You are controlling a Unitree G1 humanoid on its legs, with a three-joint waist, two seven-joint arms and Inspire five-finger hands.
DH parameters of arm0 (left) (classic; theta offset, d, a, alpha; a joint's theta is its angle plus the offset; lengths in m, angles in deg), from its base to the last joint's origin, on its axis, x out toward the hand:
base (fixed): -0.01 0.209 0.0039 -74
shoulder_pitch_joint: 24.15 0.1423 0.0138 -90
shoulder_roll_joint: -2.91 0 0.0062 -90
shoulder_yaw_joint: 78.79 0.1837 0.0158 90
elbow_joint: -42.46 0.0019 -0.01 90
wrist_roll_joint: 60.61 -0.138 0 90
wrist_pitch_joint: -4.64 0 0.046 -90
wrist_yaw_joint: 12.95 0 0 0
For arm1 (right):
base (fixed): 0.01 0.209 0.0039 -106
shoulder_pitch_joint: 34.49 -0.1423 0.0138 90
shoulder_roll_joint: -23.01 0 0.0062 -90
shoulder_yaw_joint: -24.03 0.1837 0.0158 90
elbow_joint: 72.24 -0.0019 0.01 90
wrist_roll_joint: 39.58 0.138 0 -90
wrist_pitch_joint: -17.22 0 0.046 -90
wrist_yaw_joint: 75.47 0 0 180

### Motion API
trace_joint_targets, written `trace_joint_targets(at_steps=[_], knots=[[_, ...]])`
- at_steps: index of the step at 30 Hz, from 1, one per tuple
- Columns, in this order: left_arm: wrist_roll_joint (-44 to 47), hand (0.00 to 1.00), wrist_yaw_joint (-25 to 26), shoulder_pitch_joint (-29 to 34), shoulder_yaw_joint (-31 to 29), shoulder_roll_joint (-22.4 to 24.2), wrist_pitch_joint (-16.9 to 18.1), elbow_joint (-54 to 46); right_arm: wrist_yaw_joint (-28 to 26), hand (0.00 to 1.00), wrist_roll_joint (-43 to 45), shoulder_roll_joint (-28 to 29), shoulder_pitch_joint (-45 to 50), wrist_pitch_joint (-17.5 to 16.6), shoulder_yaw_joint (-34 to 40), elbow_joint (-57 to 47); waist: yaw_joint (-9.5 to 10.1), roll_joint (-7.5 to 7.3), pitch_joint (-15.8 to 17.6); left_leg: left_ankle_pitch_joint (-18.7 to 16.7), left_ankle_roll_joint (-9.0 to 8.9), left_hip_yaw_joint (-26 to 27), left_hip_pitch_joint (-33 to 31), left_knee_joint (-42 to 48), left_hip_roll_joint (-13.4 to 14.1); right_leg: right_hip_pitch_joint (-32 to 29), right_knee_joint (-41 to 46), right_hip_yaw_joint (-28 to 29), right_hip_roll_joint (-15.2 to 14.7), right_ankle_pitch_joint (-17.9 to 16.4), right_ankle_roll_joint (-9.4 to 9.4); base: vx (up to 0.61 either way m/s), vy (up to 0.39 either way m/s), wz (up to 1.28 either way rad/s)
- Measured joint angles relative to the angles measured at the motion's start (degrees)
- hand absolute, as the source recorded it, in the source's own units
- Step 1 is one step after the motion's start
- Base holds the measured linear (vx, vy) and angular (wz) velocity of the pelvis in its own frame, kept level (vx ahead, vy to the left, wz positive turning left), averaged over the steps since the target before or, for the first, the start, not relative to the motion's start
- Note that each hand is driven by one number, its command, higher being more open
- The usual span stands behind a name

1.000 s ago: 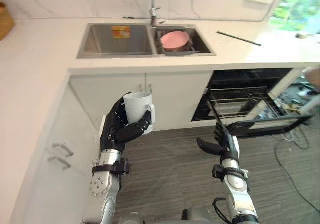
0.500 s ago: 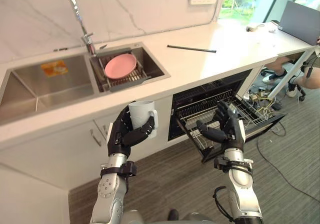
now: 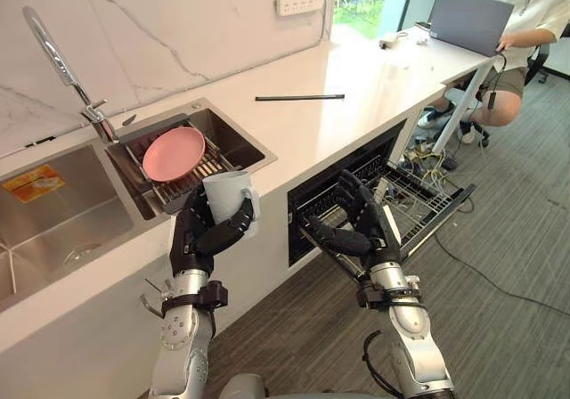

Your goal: Walk over to the sink, pick up the cup, carry it to the dishwasher, place the cup inside the dishwasher, then close the dishwasher door

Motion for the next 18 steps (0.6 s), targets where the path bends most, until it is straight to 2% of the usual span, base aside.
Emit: trace_joint_targets(at_steps=[3,8,18], knots=[[-0.45,0.30,0.01,-1.28,-0.12,-0.74,0.04,0.02,-1.40,0.90,0.81,-0.17,-0.03,0.00,-1.29,-2.20,-0.21,-0.28,-0.20,0.09,0.14,1.73,0.63,-0.98,-0.13,-0.35,-0.61,1.71,-0.34,0.45,0.64,0.03,0.070,-0.34],[-1.89,0.30,0.92,-3.59,-0.11,-1.68,0.06,1.34,-3.01,0.90,3.63,-0.36,-0.23,0.00,-4.00,-3.05,-1.24,-1.97,-1.24,0.28,0.44,3.75,1.25,-1.93,-0.44,-1.06,-0.99,3.76,-0.49,0.86,1.13,0.03,0.037,-0.20],[-2.79,0.30,2.31,-4.86,0.01,-1.67,0.19,3.77,-4.32,0.90,10.12,-1.51,-0.35,0.00,-8.27,-3.79,-1.23,-2.08,-1.97,0.89,1.28,5.37,1.93,-3.70,-1.22,-1.66,-1.57,5.08,-1.21,1.56,2.01,0.00,0.022,-0.08]])
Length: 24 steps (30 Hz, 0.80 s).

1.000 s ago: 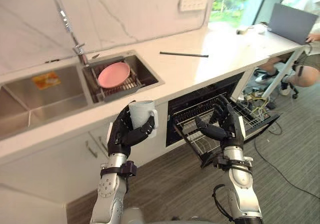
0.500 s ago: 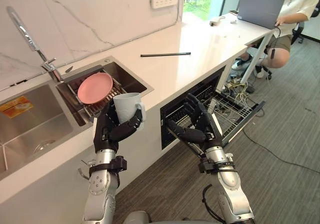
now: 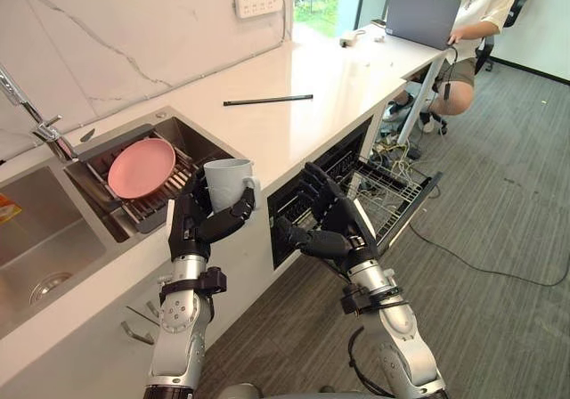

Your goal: Walk over to the sink, pick up the cup, carry it to the dishwasher, place the cup inside the dishwasher, then close the dishwasher door

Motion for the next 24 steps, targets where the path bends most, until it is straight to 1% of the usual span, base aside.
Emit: trace_joint_targets(at_steps=[3,9,12,18,21,24], knots=[[-0.15,0.30,0.19,-0.08,0.97,-0.01,0.08,1.96,0.01,0.90,1.31,-0.08,-0.38,0.00,-0.64,-0.15,-0.01,0.02,-1.48,0.44,0.18,0.02,0.13,-0.80,-0.45,-0.14,-0.11,-0.03,-0.30,0.06,0.10,0.00,0.000,0.00],[-3.03,0.30,-0.11,-0.17,5.29,0.06,0.08,1.97,0.11,0.90,1.51,-0.22,-2.51,0.00,-1.42,-0.71,0.01,0.02,-1.60,1.86,0.54,-0.06,0.69,-3.27,-1.31,-0.48,-0.10,-0.26,-1.09,0.38,0.57,-0.02,0.007,0.02],[-4.43,0.30,-0.09,-0.17,8.00,0.14,0.08,1.48,0.50,0.90,1.48,-0.19,-2.50,-0.08,-2.15,-0.71,-0.01,0.07,-2.31,2.82,0.83,-0.18,0.87,-4.51,-1.83,-0.86,-0.09,-0.50,-1.65,0.50,0.77,-0.01,0.020,0.04],[-6.59,0.30,-0.13,-0.21,10.52,0.31,0.10,0.28,3.15,0.90,0.69,0.04,-2.51,-0.54,-1.85,-0.70,0.00,0.03,-2.83,4.01,1.16,-1.01,1.25,-6.06,-2.58,-0.77,-0.02,-1.36,-2.17,0.52,0.83,-0.02,0.012,0.09],[-6.83,0.30,-0.12,-0.20,12.81,0.01,0.10,-1.41,4.61,0.90,-0.80,0.20,-2.54,-0.68,-1.76,-0.69,0.04,-0.03,-2.94,5.38,1.33,-1.52,1.89,-8.16,-3.17,-0.83,0.07,-1.97,-2.58,0.49,0.87,-0.03,0.001,0.11],[-8.95,0.30,-0.16,-0.20,15.27,-0.25,0.13,-3.71,5.55,0.90,-1.29,0.44,-2.63,-0.74,-1.98,-0.52,0.05,-0.12,-3.05,6.50,1.26,-1.75,2.73,-10.21,-3.59,-0.87,0.12,-2.28,-2.85,0.47,0.92,-0.02,0.003,0.06]])
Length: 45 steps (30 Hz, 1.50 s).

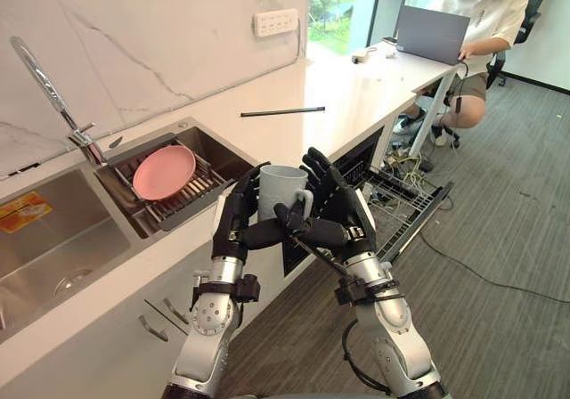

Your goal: Walk over to the sink, pick up the cup, carry it to the dishwasher, place the cup inside the dishwasher, then close the dishwasher door

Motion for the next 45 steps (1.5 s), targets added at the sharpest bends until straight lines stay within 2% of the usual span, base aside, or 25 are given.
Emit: trace_joint_targets(at_steps=[12,13,22,30,31,38,45], knots=[[0.00,0.30,0.52,-1.02,2.63,-0.51,0.05,-1.20,3.23,0.90,0.20,1.06,-1.85,-1.02,-0.44,0.40,-0.04,-1.35,-1.06,3.53,0.26,-0.56,2.15,-5.40,-0.55,-0.18,-0.01,-0.63,-0.13,0.00,0.01,0.00,-0.004,0.01],[-0.01,0.30,0.56,-1.11,2.94,-0.66,0.00,-1.20,3.58,0.30,0.48,1.06,-1.85,-1.02,-0.44,0.41,-0.04,-1.43,-1.11,3.74,0.26,-0.60,2.31,-5.80,-0.59,-0.18,-0.01,-0.65,-0.15,0.00,0.00,0.00,0.000,0.00],[-2.13,0.30,1.91,-3.59,5.67,-1.81,-0.50,0.39,7.39,0.30,5.21,0.72,-3.70,-1.06,0.05,2.42,-0.11,-1.80,-1.38,5.59,0.45,-0.79,3.35,-8.72,-1.20,-0.49,0.01,-0.85,-0.35,0.09,0.14,-0.02,-0.002,0.01],[-4.36,0.30,2.03,-4.41,6.04,-3.63,-0.76,0.86,6.58,0.30,8.79,-0.74,-4.01,-1.00,0.06,2.80,-0.08,-2.00,-1.51,5.63,0.51,-0.80,3.34,-8.72,-1.33,-0.50,-0.01,-0.86,-0.46,0.11,0.17,0.00,0.000,0.00],[-4.46,0.90,2.03,-4.44,6.03,-3.77,-0.76,0.86,6.47,0.30,9.15,-0.77,-4.01,-1.00,0.05,2.88,-0.08,-2.00,-1.51,5.64,0.51,-0.80,3.34,-8.72,-1.33,-0.50,-0.01,-0.85,-0.46,0.12,0.18,0.00,0.000,0.00],[-4.46,0.90,1.94,-4.35,8.02,-3.64,-0.57,0.70,6.47,0.30,9.03,-0.68,-4.77,-0.99,1.58,3.22,0.00,-2.10,-1.58,5.68,0.57,-0.84,3.34,-8.73,-1.36,-0.46,-0.03,-0.88,-0.50,0.18,0.27,0.00,0.000,0.00],[-4.45,0.90,1.02,-4.25,6.87,-3.02,-0.45,0.55,5.82,0.30,8.86,0.98,-4.78,-0.99,3.58,3.22,-0.05,-2.33,-1.77,5.77,0.57,-0.96,3.45,-8.75,-1.33,-0.34,-0.01,-1.00,-0.46,0.19,0.29,0.00,0.000,0.00]])
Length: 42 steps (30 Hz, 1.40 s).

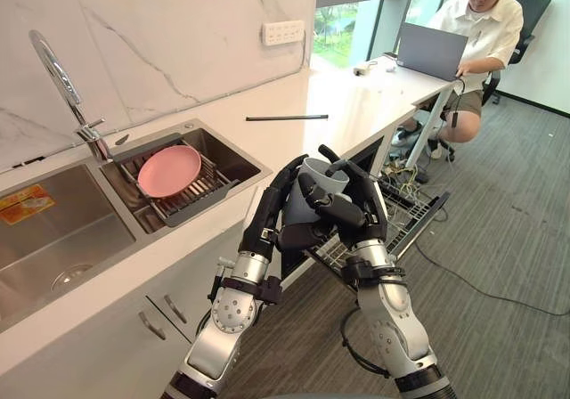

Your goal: Walk over to the sink, pick up the cup, carry it to the dishwasher, place the cup inside the dishwasher, then close the dishwasher door

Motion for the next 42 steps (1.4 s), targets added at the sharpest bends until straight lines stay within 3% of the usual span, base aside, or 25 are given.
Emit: trace_joint_targets(at_steps=[7,11,25,33,42], knots=[[0.13,0.90,-1.13,1.52,-2.08,2.07,1.01,-0.73,-0.69,0.30,-2.07,2.66,0.01,0.04,2.14,0.00,0.00,0.00,0.00,0.22,-0.09,-0.73,0.11,-0.03,0.00,0.40,-0.03,-0.75,-0.03,-0.01,0.00,0.00,-0.002,0.06],[1.30,0.90,-1.43,3.32,-5.51,3.15,1.51,-0.79,0.31,0.30,-2.20,4.13,0.04,0.05,7.19,0.00,0.02,0.00,0.00,0.28,-0.10,-0.94,0.11,-0.04,0.02,0.45,-0.12,-1.01,-0.09,-0.03,0.00,0.00,-0.001,0.03],[10.37,0.90,-2.50,7.49,-13.57,5.40,1.99,-4.95,1.22,0.30,-7.39,4.47,2.11,0.03,15.28,-0.41,0.04,0.00,0.00,0.25,-0.14,-1.58,-0.11,-0.04,0.17,0.96,-0.94,-1.91,-0.21,0.01,0.04,0.00,-0.004,0.01],[14.65,0.90,-8.93,15.86,-15.11,5.66,2.02,-3.64,-0.09,0.30,-12.72,3.78,6.73,0.28,22.08,-1.30,0.04,0.05,0.04,0.18,-0.23,-2.05,-0.47,-0.06,0.14,1.05,-1.09,-2.45,-0.26,-0.01,0.07,0.00,-0.005,0.02],[14.70,0.90,-16.15,20.90,-16.99,4.59,-0.41,12.41,-1.28,0.30,-21.41,-1.13,8.86,1.41,27.54,5.95,-0.05,0.24,0.17,-0.09,-0.66,-2.42,-0.63,-0.37,0.15,0.97,-1.06,-2.93,-0.30,-0.81,0.56,-0.01,-0.004,0.01]])
